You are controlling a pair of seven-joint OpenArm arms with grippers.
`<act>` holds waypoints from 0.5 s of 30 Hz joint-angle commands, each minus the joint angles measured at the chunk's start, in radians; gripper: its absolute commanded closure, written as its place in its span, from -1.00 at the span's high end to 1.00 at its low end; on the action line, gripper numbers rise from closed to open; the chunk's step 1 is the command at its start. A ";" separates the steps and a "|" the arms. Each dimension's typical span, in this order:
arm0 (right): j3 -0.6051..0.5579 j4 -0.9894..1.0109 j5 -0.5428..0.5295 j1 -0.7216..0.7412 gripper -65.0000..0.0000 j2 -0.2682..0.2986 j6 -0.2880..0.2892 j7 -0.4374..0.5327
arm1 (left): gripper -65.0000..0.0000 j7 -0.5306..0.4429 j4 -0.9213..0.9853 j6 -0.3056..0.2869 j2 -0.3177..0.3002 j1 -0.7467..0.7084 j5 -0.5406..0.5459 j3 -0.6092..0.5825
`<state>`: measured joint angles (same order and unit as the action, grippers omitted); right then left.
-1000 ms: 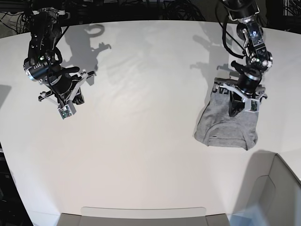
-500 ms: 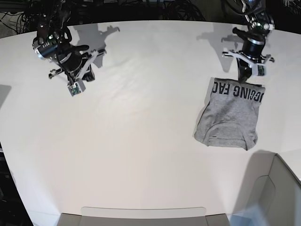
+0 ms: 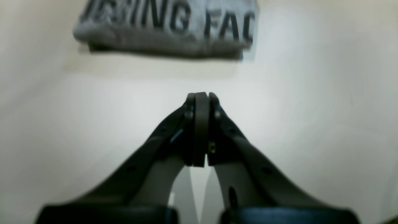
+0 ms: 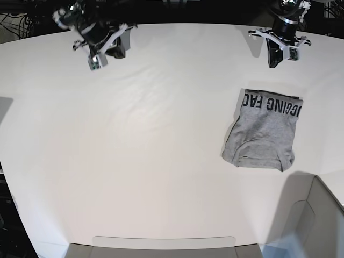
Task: Fold the T-shirt properly
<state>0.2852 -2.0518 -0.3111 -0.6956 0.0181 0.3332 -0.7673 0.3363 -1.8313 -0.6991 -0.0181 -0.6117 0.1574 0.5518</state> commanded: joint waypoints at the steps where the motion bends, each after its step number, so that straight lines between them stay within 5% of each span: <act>1: 0.001 -0.019 -0.006 -0.029 -1.00 -0.005 0.002 0.061 | -1.00 -0.032 -0.018 0.001 -0.006 -0.015 0.018 0.007; 8: -0.001 -0.019 -0.006 -0.180 -1.00 -0.039 0.002 0.248 | -1.00 -0.032 -0.012 0.001 0.068 -0.034 0.014 0.126; 15: -0.008 -0.017 0.000 -0.270 -1.00 -0.031 0.004 0.253 | -1.00 0.033 -0.011 0.001 0.157 -0.067 0.012 0.248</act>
<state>0.2775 -2.0518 -0.2966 -0.9512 -0.0120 0.3302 -0.5331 0.3836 -1.8282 -0.6968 0.1394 -0.6613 0.1577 0.7914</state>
